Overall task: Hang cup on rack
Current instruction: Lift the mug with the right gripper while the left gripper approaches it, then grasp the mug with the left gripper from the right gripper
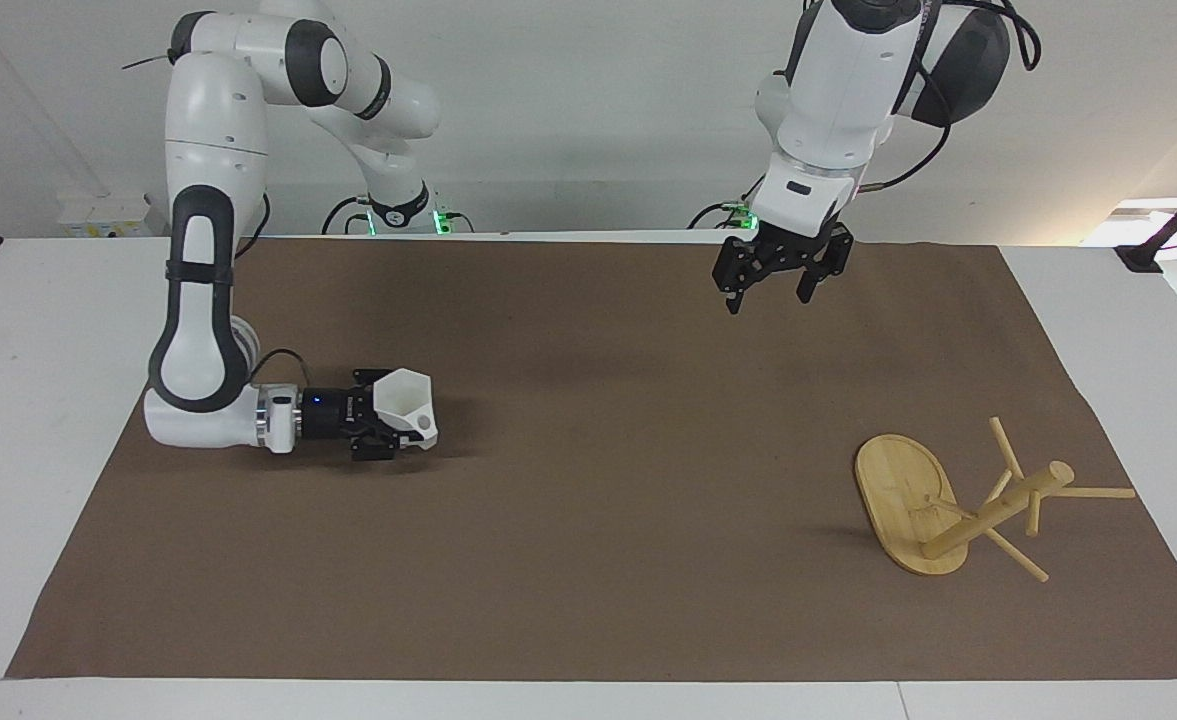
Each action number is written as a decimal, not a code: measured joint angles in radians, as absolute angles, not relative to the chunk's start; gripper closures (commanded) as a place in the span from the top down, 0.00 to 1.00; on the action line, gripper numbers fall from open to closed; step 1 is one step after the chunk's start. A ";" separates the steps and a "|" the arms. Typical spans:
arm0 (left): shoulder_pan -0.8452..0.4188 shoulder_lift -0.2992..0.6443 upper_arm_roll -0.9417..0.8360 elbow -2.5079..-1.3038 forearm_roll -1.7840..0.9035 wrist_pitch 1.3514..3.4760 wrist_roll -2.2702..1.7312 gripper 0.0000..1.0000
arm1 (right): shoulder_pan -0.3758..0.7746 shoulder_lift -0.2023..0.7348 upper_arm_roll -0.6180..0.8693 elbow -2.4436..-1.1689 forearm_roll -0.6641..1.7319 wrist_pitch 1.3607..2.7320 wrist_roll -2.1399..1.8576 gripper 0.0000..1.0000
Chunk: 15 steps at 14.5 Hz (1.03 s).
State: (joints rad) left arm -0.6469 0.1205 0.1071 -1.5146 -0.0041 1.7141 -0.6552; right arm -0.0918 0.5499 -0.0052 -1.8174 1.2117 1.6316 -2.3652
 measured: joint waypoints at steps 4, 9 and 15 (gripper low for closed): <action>-0.686 0.235 0.107 -1.443 -0.006 1.788 -0.758 1.00 | 0.060 0.531 -0.006 -1.819 1.361 1.760 -2.272 0.21; -0.719 0.407 0.106 -1.305 -0.024 1.854 -0.890 1.00 | 0.158 0.481 -0.006 -1.818 1.430 1.902 -2.151 0.21; -0.795 0.558 0.108 -1.148 -0.025 1.854 -1.011 1.00 | 0.251 0.466 -0.006 -1.830 1.511 2.011 -2.134 0.21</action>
State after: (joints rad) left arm -0.7955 0.5580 0.1076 -1.1478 -0.0253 1.8542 -1.0106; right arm 0.2510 0.4658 -0.0062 -1.8298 1.5109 2.0107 -2.1344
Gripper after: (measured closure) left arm 0.000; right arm 0.203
